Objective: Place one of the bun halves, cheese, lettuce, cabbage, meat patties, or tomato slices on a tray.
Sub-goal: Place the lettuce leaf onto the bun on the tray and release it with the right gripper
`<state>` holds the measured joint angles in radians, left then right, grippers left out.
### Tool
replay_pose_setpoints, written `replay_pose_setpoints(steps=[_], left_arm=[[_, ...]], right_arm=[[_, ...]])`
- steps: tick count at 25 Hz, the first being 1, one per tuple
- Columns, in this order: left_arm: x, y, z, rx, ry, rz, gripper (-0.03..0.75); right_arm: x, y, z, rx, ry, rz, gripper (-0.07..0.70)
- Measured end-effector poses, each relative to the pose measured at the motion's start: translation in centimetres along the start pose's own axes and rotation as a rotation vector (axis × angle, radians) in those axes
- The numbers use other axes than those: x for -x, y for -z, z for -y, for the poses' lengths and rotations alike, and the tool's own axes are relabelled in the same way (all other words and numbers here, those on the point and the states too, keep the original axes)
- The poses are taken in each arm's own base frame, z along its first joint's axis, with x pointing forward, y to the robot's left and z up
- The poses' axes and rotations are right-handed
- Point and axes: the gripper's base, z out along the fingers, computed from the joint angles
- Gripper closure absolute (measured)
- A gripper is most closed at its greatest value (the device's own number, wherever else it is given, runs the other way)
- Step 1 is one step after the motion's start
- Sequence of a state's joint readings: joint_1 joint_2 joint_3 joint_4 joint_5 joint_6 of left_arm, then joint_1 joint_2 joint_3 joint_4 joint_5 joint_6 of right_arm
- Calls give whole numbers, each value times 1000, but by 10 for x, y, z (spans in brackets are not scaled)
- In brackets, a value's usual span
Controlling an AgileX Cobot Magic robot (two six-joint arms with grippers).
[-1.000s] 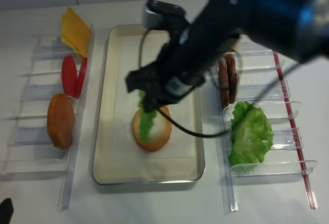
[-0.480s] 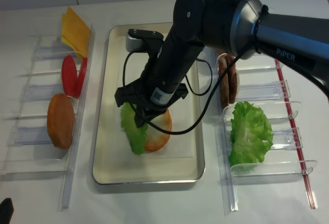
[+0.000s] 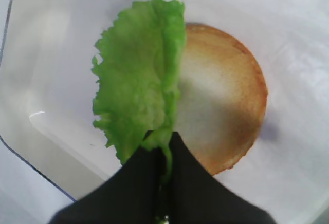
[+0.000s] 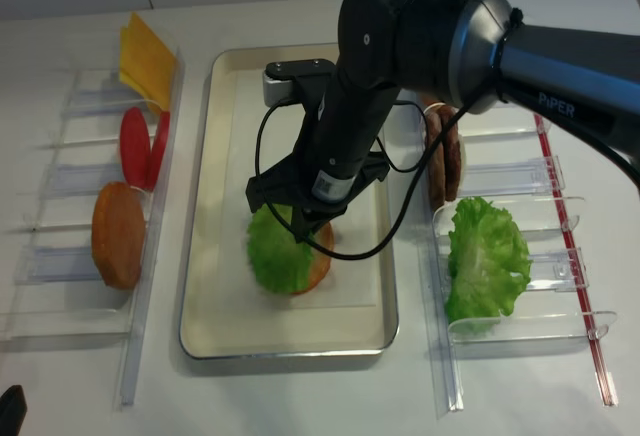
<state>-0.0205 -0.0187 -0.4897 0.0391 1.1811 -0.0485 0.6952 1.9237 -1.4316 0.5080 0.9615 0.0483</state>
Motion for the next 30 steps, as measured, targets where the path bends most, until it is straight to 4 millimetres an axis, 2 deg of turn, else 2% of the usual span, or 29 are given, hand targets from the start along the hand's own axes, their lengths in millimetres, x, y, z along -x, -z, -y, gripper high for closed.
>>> replay_pose_setpoints(steps=[25,28,30], left_arm=[[0,0,0,0,0,0,392],[0,0,0,0,0,0,392],[0,0,0,0,0,0,392]], right_arm=[[1,-7,6,-39,-12,-19,596],[1,-7,8,-65,-21,-20,524],[1,-7,9,-78,-24,-24,424]])
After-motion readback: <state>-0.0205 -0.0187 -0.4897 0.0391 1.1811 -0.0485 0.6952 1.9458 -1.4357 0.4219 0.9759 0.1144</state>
